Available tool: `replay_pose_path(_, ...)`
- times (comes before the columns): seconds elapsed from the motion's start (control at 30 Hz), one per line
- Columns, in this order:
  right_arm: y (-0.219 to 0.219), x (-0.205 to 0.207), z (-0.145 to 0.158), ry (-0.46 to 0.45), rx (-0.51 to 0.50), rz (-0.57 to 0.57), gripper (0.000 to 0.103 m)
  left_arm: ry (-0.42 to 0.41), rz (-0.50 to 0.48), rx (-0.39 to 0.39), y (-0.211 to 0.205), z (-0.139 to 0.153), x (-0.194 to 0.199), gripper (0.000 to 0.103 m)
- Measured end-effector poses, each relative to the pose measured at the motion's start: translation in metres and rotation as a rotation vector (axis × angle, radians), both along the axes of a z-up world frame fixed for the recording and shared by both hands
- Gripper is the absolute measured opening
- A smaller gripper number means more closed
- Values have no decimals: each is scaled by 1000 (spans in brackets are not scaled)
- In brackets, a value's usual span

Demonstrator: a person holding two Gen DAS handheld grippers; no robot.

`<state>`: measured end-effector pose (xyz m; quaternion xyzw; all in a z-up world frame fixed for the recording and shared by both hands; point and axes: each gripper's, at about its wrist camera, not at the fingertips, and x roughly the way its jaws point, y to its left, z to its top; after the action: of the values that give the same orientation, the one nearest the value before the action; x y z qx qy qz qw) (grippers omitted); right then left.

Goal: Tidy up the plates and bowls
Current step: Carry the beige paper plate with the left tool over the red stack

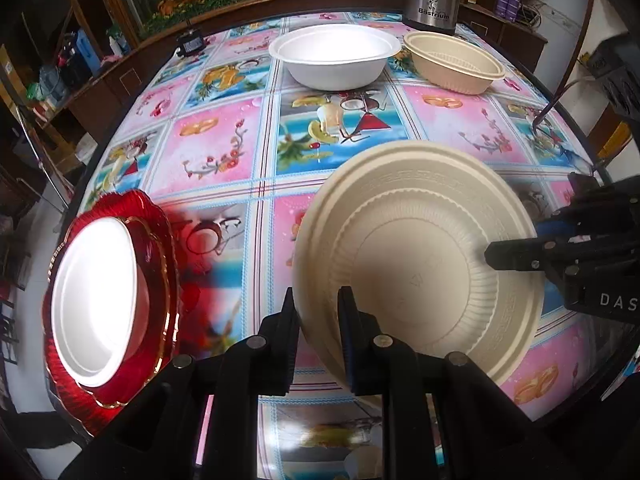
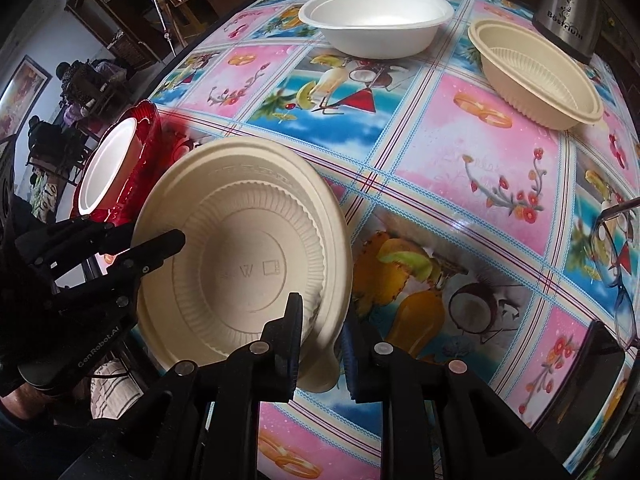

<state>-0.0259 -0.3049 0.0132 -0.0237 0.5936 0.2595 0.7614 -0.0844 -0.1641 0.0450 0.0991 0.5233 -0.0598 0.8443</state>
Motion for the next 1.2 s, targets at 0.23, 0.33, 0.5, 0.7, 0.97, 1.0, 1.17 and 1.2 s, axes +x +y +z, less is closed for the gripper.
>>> replay_pose_path(0.23, -1, -2, 6, -32, -4, 5, 19, -38, -2, 21, -1, 9, -1, 18)
replay_pose_path(0.33, 0, -2, 8, -39, -4, 5, 19, -56, -5, 37, -2, 12, -3, 18)
replay_pose_path(0.5, 3, -1, 11, -46, 1, 7, 19, -66, -1, 48, 0, 14, -4, 18)
replay_pose_path(0.7, 6, -3, 14, -56, 5, 10, 19, -79, 3, 53, 3, 16, -6, 18)
replay_pose_path(0.97, 10, -5, 19, -65, 8, 13, 19, -93, 8, 58, 7, 20, -9, 18)
replay_pose_path(1.0, 11, -5, 19, -66, 8, 14, 19, -95, 9, 59, 7, 20, -10, 18)
replay_pose_path(1.17, 15, -7, 23, -74, 9, 17, 19, -105, 16, 60, 11, 23, -12, 18)
replay_pose_path(1.2, 16, -8, 24, -77, 9, 19, 19, -107, 17, 61, 12, 23, -12, 18)
